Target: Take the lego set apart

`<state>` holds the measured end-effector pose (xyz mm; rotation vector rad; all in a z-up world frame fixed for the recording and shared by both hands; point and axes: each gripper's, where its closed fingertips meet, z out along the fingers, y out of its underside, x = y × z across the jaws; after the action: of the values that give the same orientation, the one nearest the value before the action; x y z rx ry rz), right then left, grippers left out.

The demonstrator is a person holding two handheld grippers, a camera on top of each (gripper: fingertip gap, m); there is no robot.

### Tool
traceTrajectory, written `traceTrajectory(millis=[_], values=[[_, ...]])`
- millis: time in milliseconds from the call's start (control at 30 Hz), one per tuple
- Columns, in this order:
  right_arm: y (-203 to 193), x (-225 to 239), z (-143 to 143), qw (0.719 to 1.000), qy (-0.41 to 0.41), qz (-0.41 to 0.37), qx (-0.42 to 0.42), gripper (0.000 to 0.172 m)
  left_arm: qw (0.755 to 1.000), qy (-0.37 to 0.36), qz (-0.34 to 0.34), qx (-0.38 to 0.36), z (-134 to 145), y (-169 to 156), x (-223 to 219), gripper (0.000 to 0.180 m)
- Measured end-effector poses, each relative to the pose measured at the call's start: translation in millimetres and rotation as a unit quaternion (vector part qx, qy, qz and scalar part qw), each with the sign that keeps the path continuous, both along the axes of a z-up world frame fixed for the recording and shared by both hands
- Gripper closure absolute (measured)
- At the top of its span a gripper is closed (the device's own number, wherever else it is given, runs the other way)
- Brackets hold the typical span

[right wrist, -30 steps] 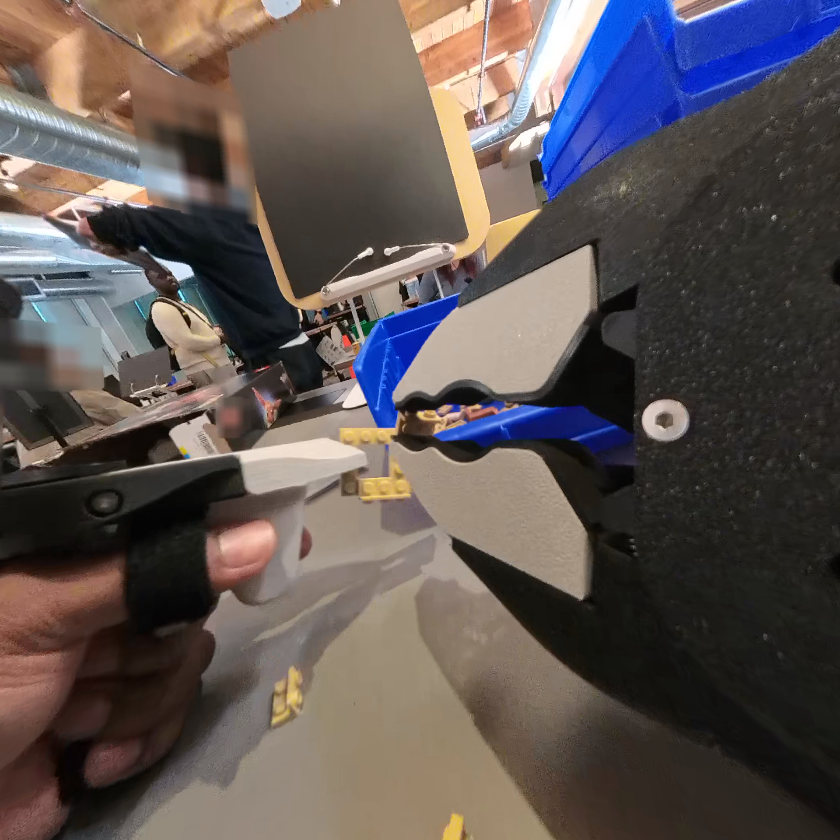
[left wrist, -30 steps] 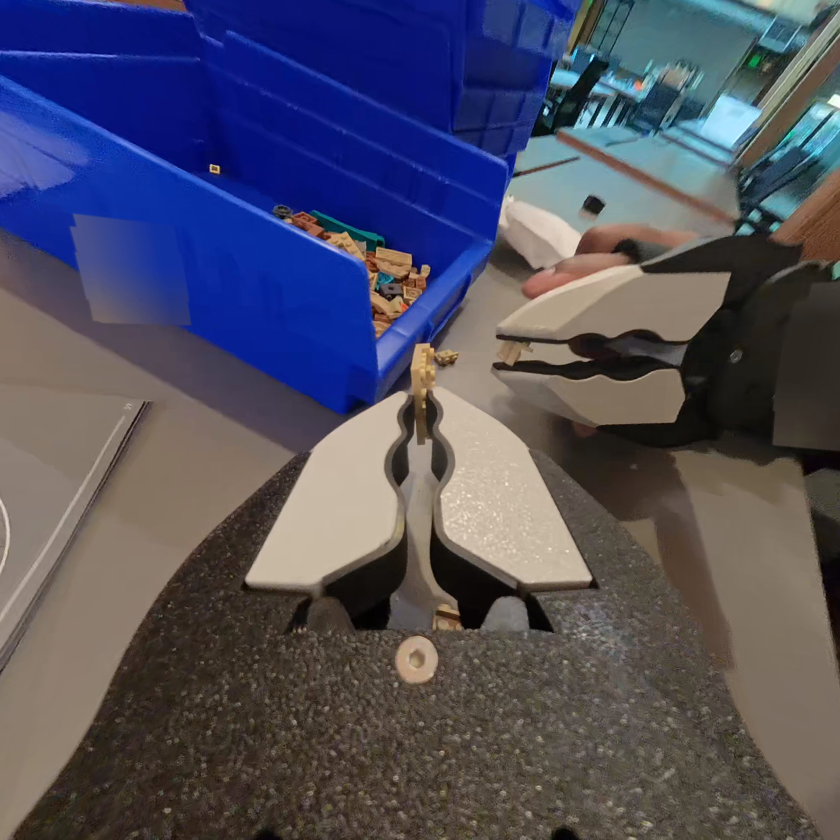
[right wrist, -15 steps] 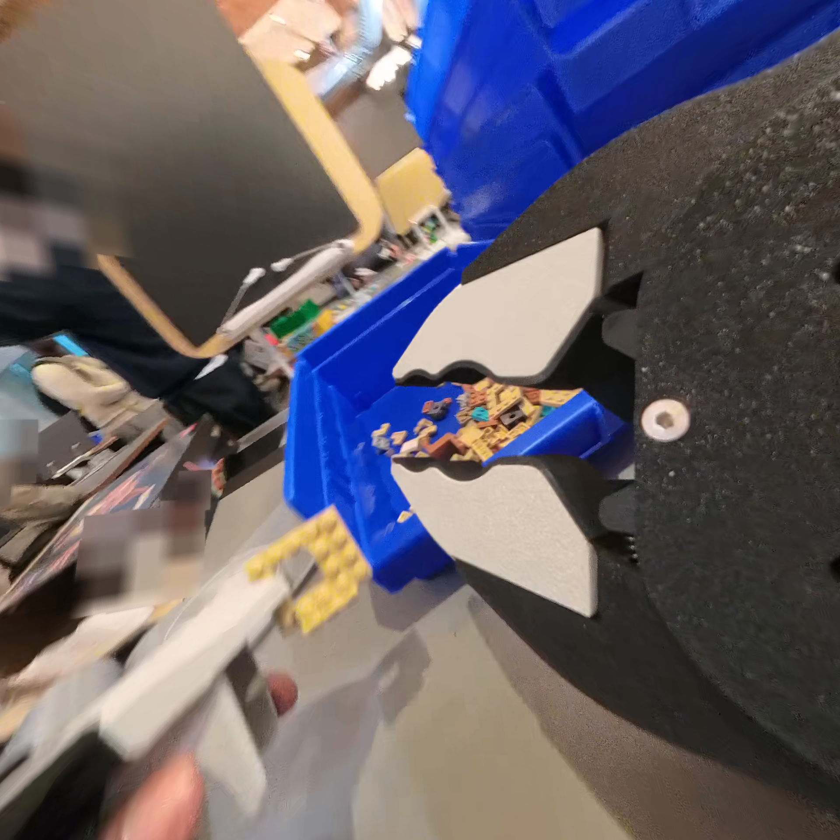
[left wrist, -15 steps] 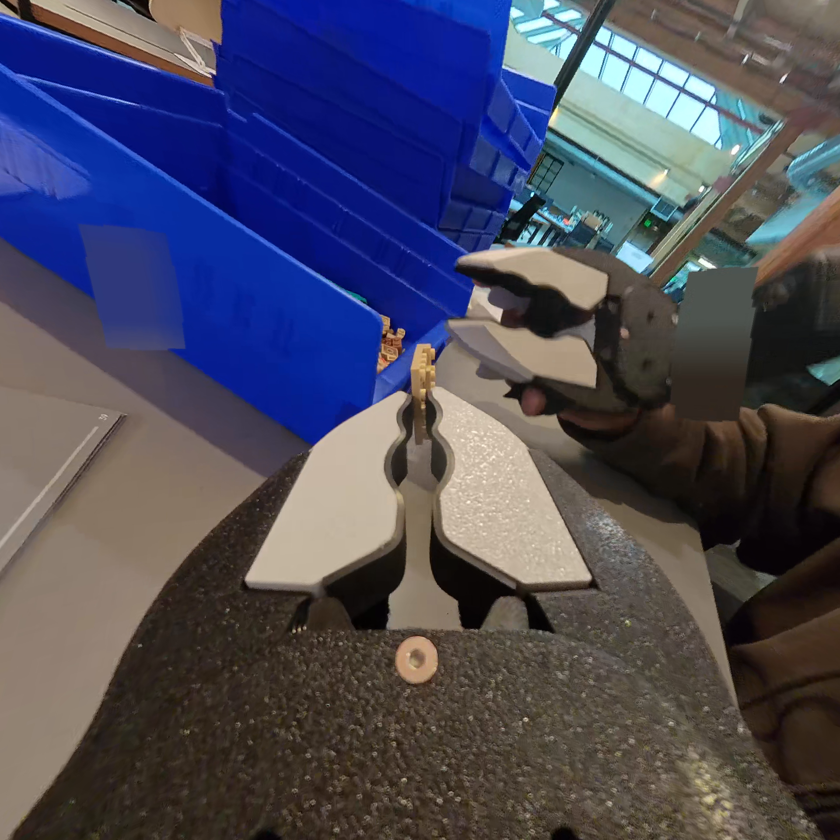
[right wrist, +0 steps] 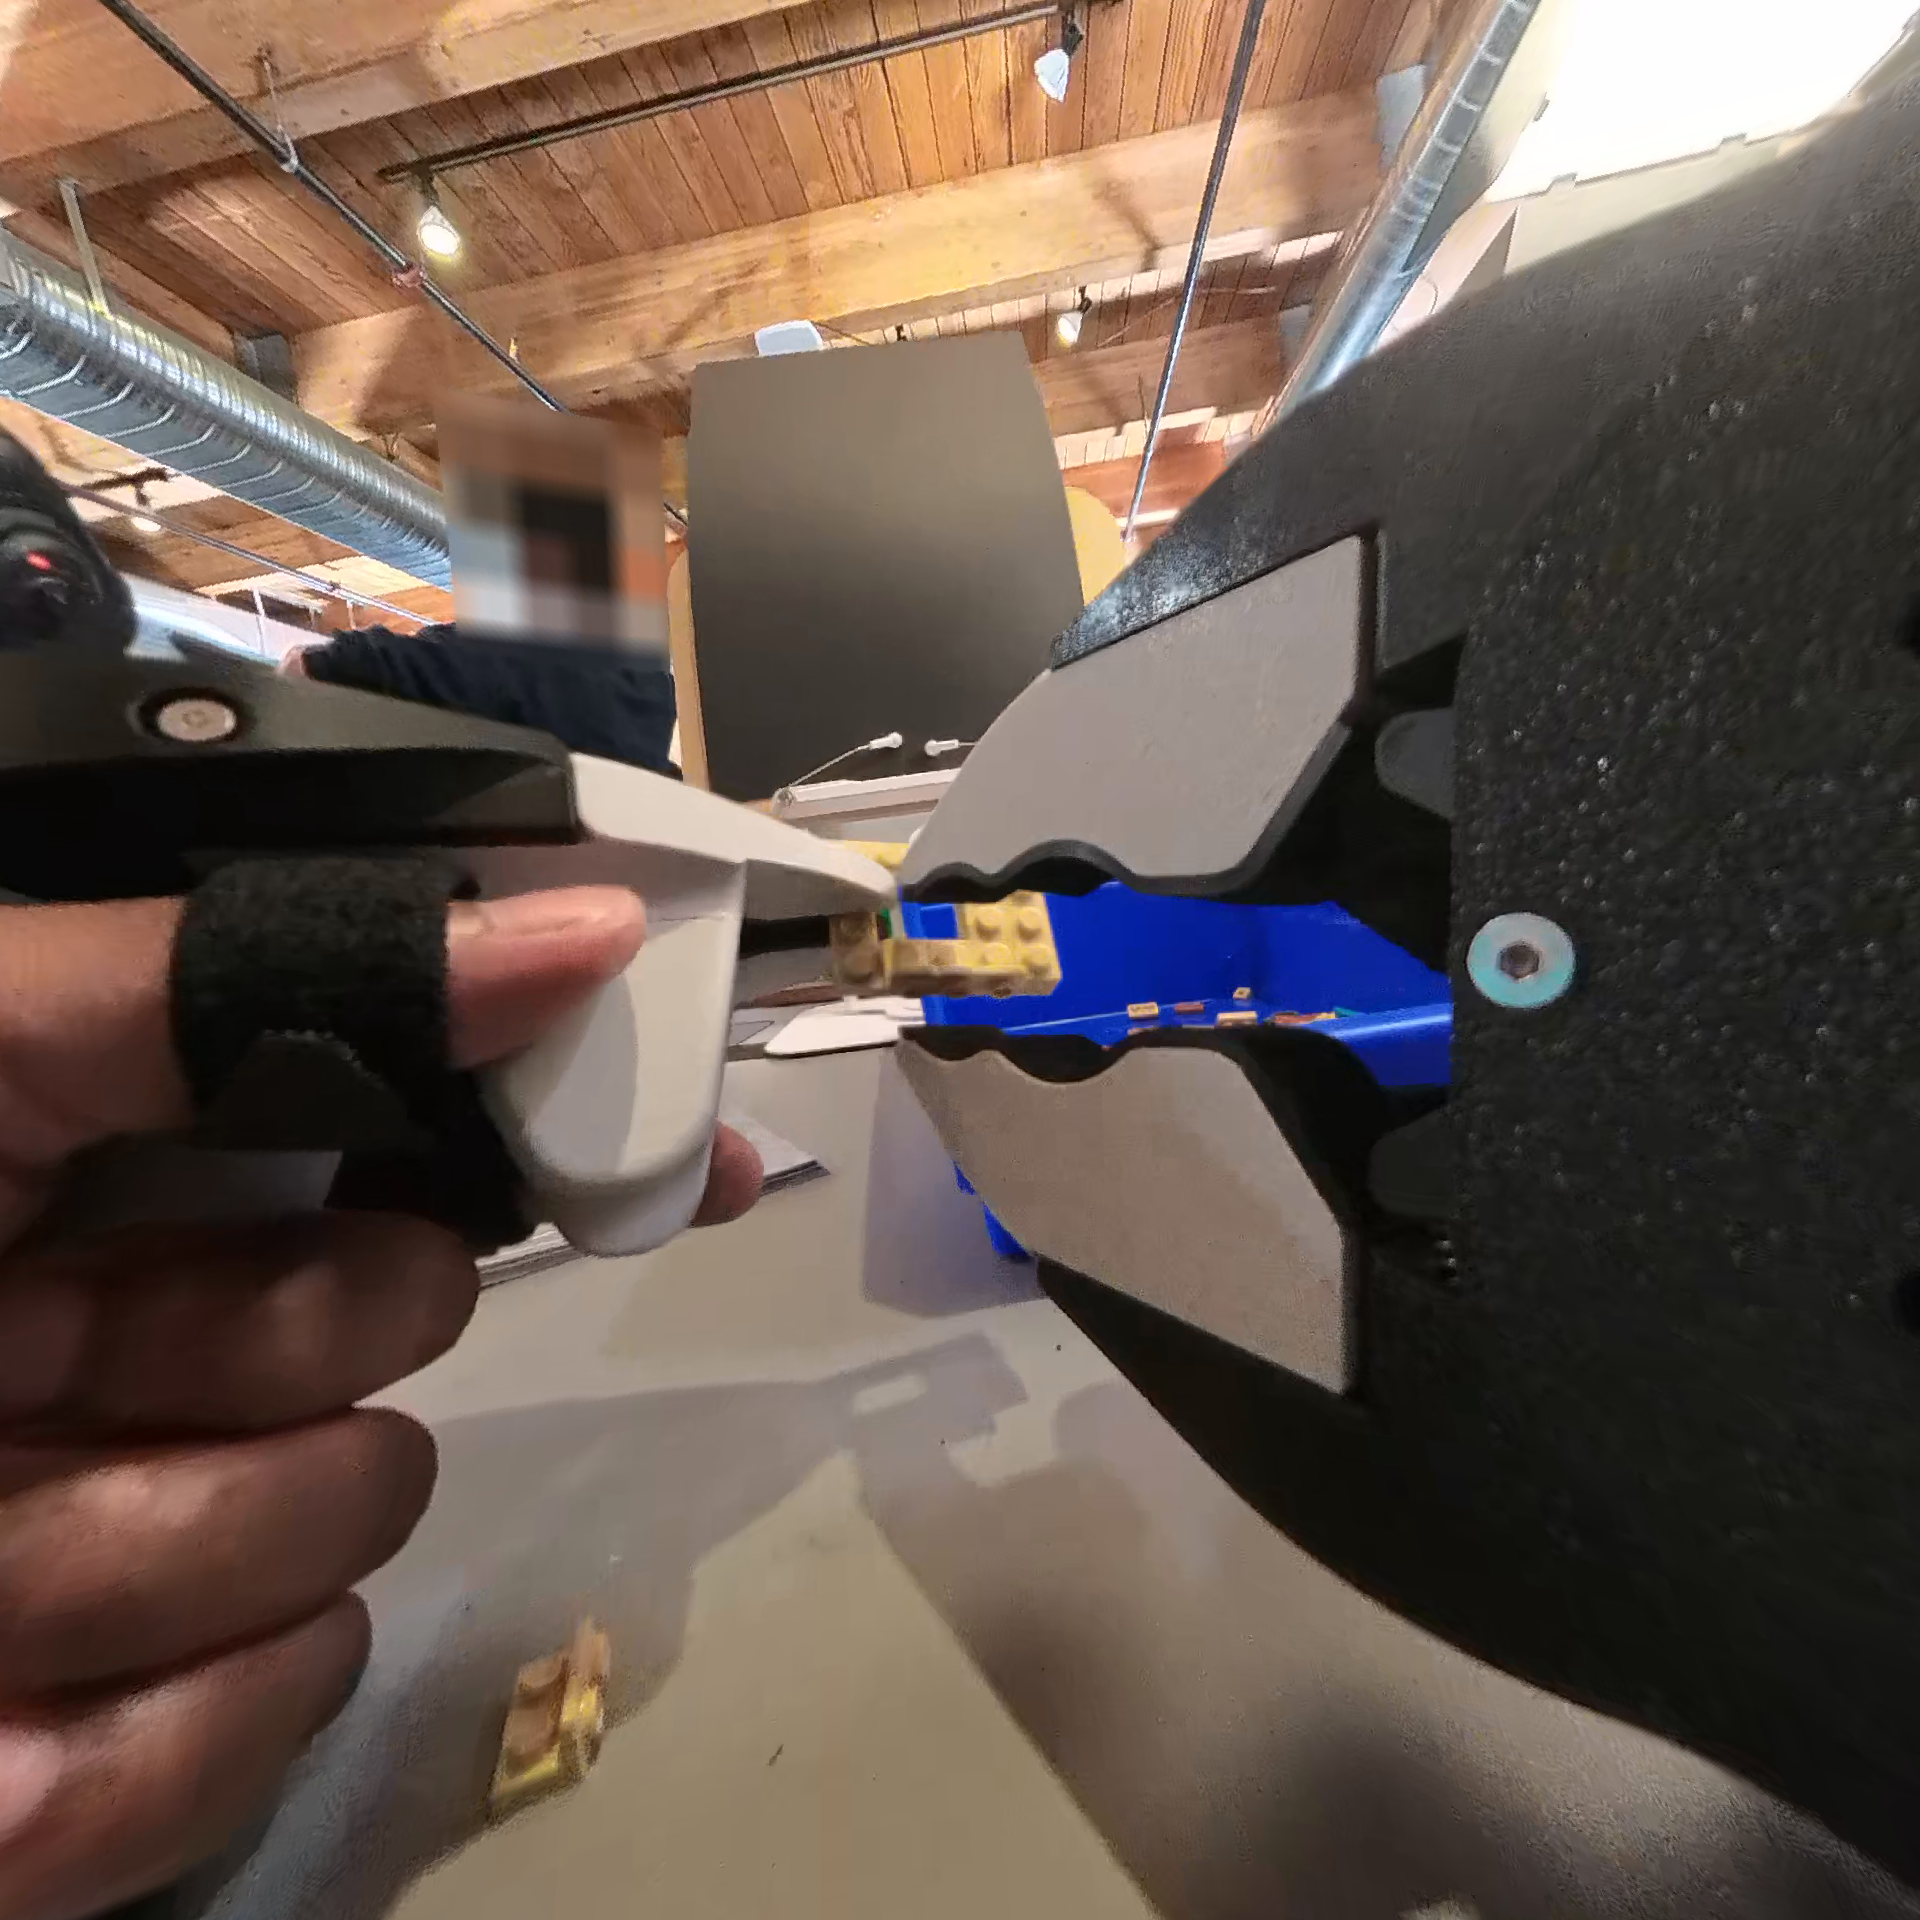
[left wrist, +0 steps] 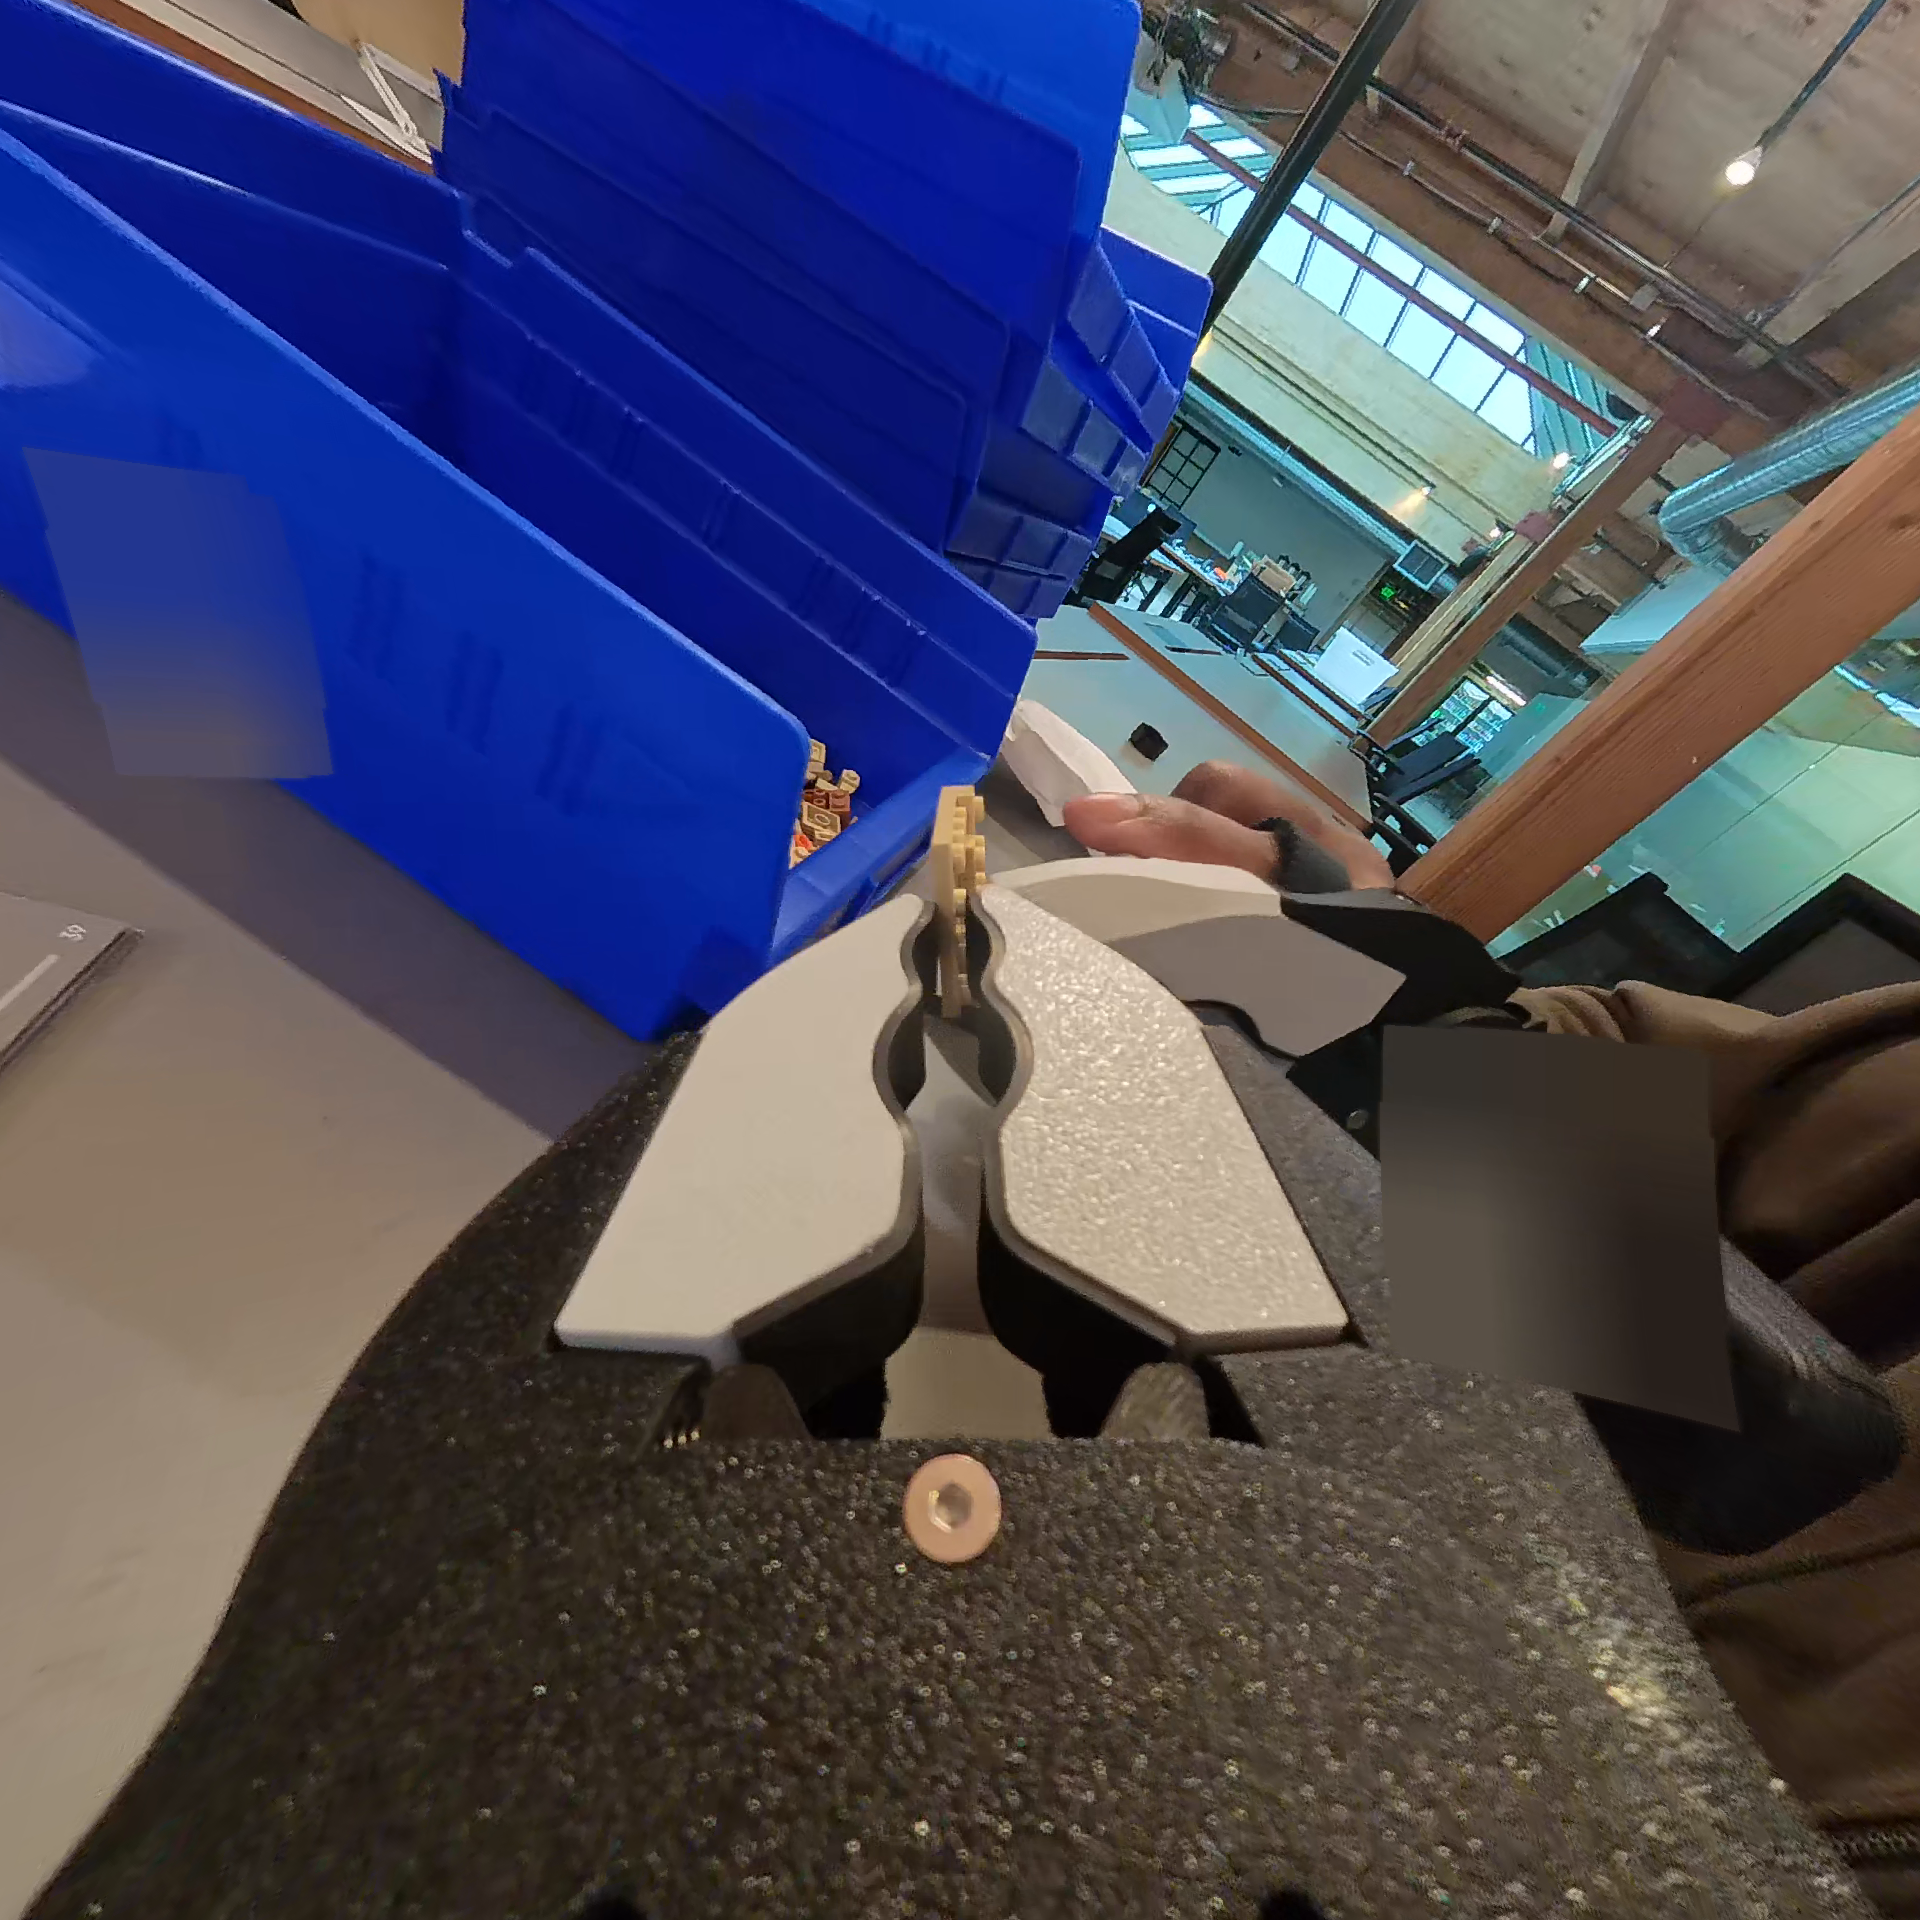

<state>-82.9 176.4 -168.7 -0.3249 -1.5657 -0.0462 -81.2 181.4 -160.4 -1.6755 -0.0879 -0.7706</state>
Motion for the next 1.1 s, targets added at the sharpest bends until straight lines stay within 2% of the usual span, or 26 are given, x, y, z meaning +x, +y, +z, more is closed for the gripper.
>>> traceTrajectory(millis=[67, 100, 133, 233, 333, 467, 700, 833, 967, 1033, 1100], values=[[1.2, -2.4, -0.5, 1.000, 0.001, -0.012, 0.011, 0.151, 1.000, -0.010, 0.009, -0.001, -0.1, 0.8, -0.6, 0.176], [3.4, -3.2, -0.4, 1.000, 0.001, -0.021, 0.011, 0.160, 1.000, -0.016, 0.005, -0.001, 0.5, 0.3, 0.3, 0.176], [4.6, -3.6, -0.6, 1.000, 0.001, -0.023, 0.003, 0.162, 1.000, -0.018, 0.003, -0.001, 0.7, 0.1, 1.1, 0.176], [2.9, -3.5, -1.1, 0.998, -0.004, -0.004, -0.056, 0.162, 1.000, 0.004, 0.006, 0.001, 1.0, -0.5, 1.0, 0.176], [-0.5, -2.7, -2.0, 0.989, -0.020, 0.027, -0.147, 0.162, 0.999, 0.048, 0.009, 0.007, 1.1, -1.2, 1.7, 0.176], [-4.4, -0.2, -2.0, 0.962, -0.047, 0.070, -0.259, 0.162, 0.997, 0.073, 0.004, 0.017, 2.0, -1.5, 3.1, 0.175], [-9.8, 7.1, -0.8, 0.893, -0.086, 0.137, -0.420, 0.162, 0.993, 0.116, -0.011, 0.030, 2.7, -2.8, 8.2, 0.176], [-9.8, 8.3, -2.0, 0.902, -0.084, 0.143, -0.399, 0.162, 0.993, 0.117, -0.020, 0.023, 1.0, -3.3, 9.7, 0.176], [-12.1, 9.4, 0.0, 0.872, -0.094, 0.163, -0.452, 0.161, 0.991, 0.130, -0.021, 0.027, 2.5, -4.3, 10.1, 0.176], [-10.7, 8.7, -2.1, 0.889, -0.090, 0.157, -0.421, 0.161, 0.992, 0.125, -0.020, 0.021, 1.0, -3.4, 10.1, 0.176], [-7.7, 6.7, -6.5, 0.928, -0.076, 0.132, -0.340, 0.161, 0.993, 0.116, -0.023, 0.010, -2.4, -2.8, 9.7, 0.176]])
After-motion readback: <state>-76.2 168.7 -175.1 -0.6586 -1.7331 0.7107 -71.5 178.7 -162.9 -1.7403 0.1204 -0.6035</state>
